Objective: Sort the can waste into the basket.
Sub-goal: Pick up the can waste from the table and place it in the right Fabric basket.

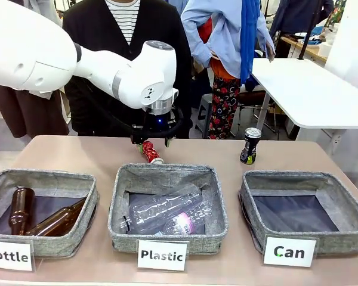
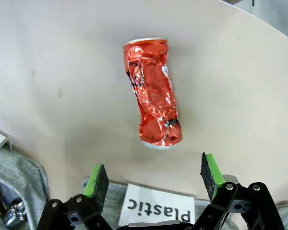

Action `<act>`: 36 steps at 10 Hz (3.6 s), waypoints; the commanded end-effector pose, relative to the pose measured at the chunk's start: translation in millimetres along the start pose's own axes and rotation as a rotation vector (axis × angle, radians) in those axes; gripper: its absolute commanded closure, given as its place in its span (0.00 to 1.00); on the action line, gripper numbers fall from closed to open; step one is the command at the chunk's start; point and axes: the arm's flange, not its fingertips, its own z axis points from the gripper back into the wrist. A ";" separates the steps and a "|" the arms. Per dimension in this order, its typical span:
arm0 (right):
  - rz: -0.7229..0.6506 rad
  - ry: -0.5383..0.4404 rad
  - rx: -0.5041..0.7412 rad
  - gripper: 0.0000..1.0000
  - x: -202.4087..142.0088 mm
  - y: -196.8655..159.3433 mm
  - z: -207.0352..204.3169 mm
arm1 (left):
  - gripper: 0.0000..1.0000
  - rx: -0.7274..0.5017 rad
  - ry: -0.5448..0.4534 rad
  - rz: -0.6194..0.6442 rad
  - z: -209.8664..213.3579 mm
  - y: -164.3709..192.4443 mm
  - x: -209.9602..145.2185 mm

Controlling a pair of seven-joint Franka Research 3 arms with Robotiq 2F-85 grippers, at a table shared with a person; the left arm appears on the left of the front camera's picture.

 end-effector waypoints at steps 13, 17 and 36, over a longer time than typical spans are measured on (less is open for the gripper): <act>0.013 -0.012 0.018 0.00 1.2 0.9 -0.5 | 0.00 -0.035 0.007 -0.097 -79.1 -11.8 30.2; 0.013 -0.012 0.018 0.00 1.2 0.9 -0.5 | 0.52 0.012 -0.019 -0.050 -87.8 -16.5 33.0; 0.013 -0.012 0.018 0.00 1.2 0.9 -0.5 | 1.00 -0.559 -0.012 -1.161 120.4 142.3 -124.5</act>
